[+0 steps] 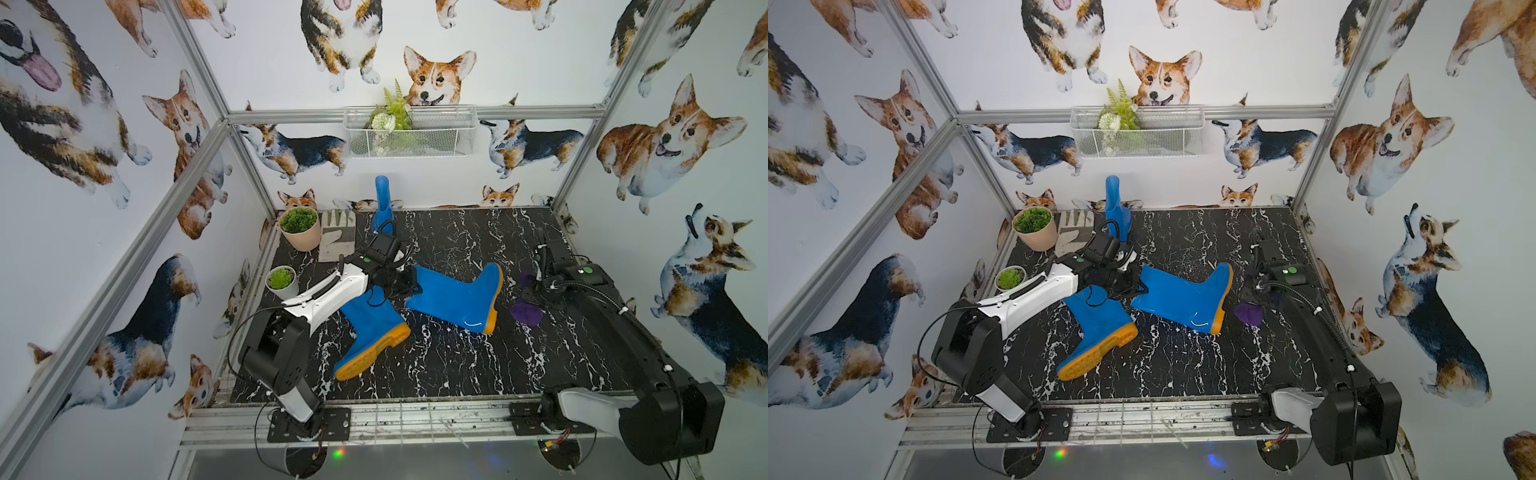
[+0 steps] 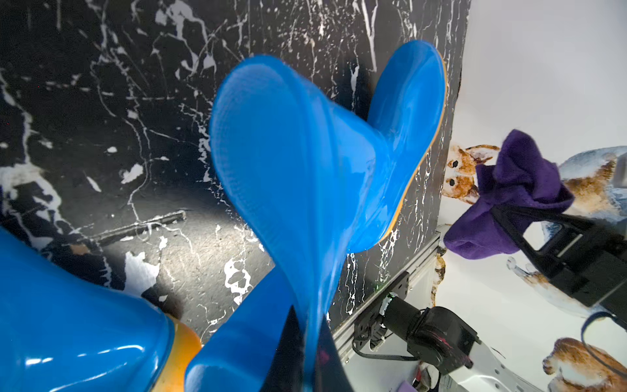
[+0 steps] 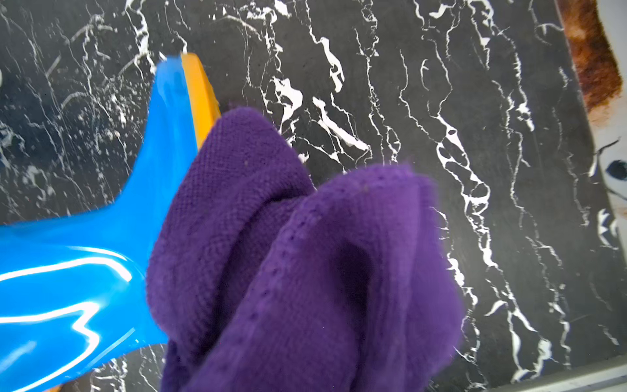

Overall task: Wipe the rubber boots with a cloth
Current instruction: Place the cleaning item at the center of the board, then pick up the rubber boot from the center of the board.

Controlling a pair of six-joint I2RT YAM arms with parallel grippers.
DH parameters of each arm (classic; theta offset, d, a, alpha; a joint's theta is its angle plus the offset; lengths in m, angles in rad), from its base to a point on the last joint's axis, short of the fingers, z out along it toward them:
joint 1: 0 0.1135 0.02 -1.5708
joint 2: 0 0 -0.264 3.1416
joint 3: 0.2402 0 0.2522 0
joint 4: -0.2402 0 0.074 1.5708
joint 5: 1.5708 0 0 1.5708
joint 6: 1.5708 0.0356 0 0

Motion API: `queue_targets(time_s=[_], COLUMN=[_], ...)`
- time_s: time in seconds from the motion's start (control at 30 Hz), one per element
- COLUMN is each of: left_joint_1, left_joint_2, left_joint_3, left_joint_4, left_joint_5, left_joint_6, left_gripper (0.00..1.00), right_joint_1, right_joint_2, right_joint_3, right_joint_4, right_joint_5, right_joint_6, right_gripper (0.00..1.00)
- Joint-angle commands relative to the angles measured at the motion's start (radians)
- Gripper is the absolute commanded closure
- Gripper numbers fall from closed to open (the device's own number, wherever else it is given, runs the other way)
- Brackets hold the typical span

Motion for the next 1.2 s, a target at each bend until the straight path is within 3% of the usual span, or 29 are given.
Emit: queue_targets(time_s=[0.0, 0.1, 0.2, 0.43, 0.7, 0.97, 1.17], left_joint_1=[0.004, 0.007, 0.008, 0.010, 0.021, -0.006, -0.047], left_joint_2=[0.001, 0.000, -0.001, -0.005, -0.013, -0.005, 0.080], left_joint_3=[0.036, 0.068, 0.094, 0.102, 0.157, 0.238, 0.416], left_joint_4=[-0.047, -0.080, -0.110, -0.122, -0.176, -0.152, -0.211], left_joint_5=[-0.007, -0.015, -0.036, -0.035, -0.056, -0.022, 0.004], left_joint_6=[0.045, 0.073, 0.097, 0.104, 0.125, 0.083, 0.120], left_gripper=[1.00, 1.00, 1.00, 1.00, 1.00, 1.00, 1.00], right_joint_1=[-0.005, -0.013, -0.013, -0.012, 0.050, 0.440, 0.472], right_joint_2=[0.005, 0.067, 0.060, 0.040, 0.030, 0.066, 0.188], right_joint_3=[-0.003, 0.056, 0.078, 0.107, 0.145, 0.026, -0.006], right_joint_4=[-0.057, -0.146, -0.169, -0.171, -0.102, 0.187, 0.350], right_joint_5=[-0.036, -0.052, -0.080, -0.059, -0.056, 0.003, -0.067], right_joint_6=[-0.046, -0.047, -0.039, -0.029, -0.041, 0.054, 0.077], right_gripper=[0.49, 0.32, 0.23, 0.17, 0.20, 0.21, 0.36])
